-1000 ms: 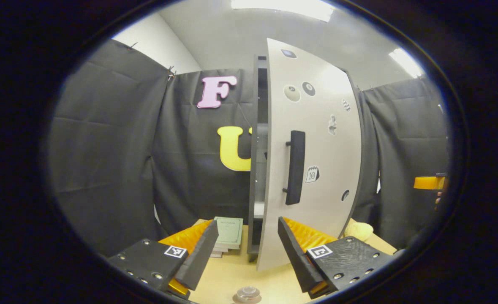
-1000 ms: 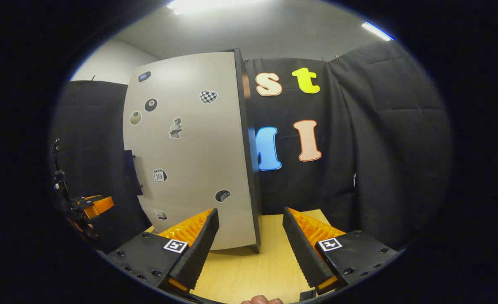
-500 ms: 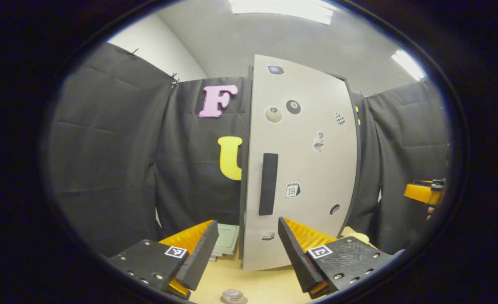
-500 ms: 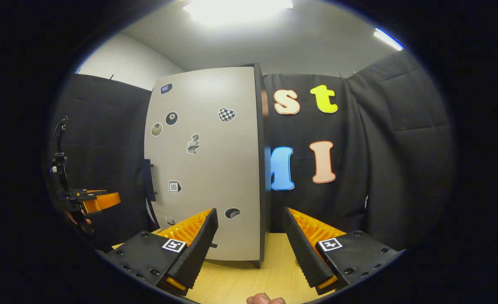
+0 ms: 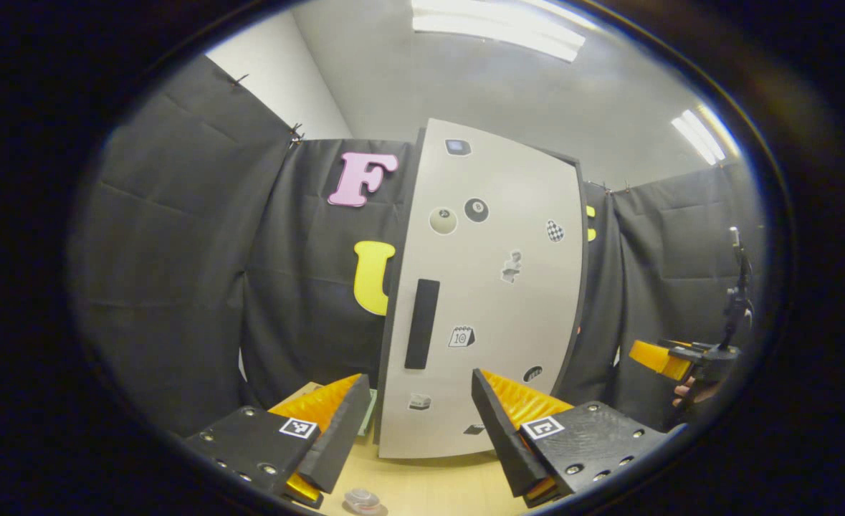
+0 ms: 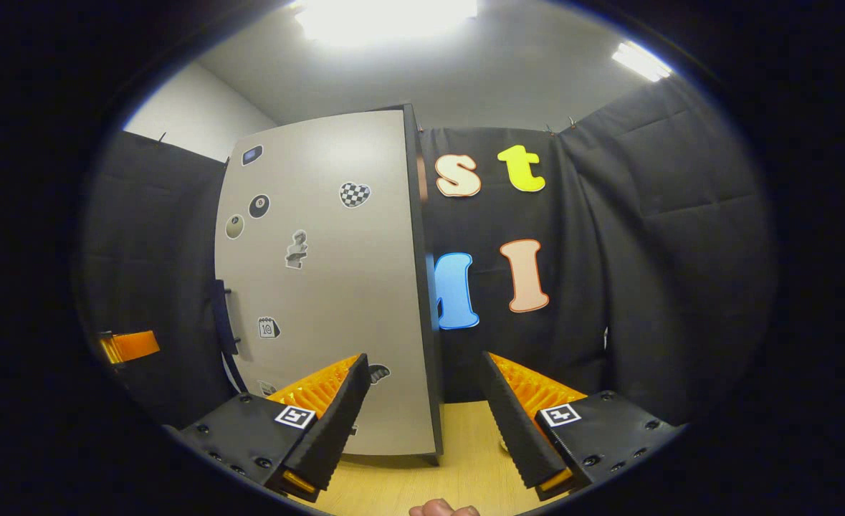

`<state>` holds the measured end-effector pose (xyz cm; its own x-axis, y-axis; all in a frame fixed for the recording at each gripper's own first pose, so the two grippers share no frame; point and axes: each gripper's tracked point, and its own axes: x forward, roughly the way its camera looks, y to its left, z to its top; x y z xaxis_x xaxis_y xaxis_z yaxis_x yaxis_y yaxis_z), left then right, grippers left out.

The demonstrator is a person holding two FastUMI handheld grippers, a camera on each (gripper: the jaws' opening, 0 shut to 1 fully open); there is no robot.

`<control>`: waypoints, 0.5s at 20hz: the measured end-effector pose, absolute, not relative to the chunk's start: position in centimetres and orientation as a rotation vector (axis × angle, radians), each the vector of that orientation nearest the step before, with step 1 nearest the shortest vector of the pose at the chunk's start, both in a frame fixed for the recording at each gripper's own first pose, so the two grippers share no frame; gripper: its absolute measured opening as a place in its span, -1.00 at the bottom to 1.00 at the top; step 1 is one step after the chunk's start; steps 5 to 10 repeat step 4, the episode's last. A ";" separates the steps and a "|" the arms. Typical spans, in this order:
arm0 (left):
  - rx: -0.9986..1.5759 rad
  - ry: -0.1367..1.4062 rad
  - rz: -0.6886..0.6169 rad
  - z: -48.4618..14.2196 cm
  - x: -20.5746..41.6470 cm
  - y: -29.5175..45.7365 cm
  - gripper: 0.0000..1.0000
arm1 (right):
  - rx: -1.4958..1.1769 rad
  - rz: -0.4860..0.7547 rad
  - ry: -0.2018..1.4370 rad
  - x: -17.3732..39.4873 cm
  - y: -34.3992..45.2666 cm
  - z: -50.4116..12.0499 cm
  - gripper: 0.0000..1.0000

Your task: Open the cabinet door with the right hand, grasp the bottle in the cabinet with the left hand and place it on the coaster, then close the cabinet door with the right hand.

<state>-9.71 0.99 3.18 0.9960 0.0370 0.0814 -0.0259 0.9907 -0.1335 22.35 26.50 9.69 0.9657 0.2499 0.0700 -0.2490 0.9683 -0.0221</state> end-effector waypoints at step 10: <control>-0.142 -0.073 0.018 3.0 -9.7 2.5 0.70 | -0.110 0.241 -0.069 22.3 27.4 8.4 0.96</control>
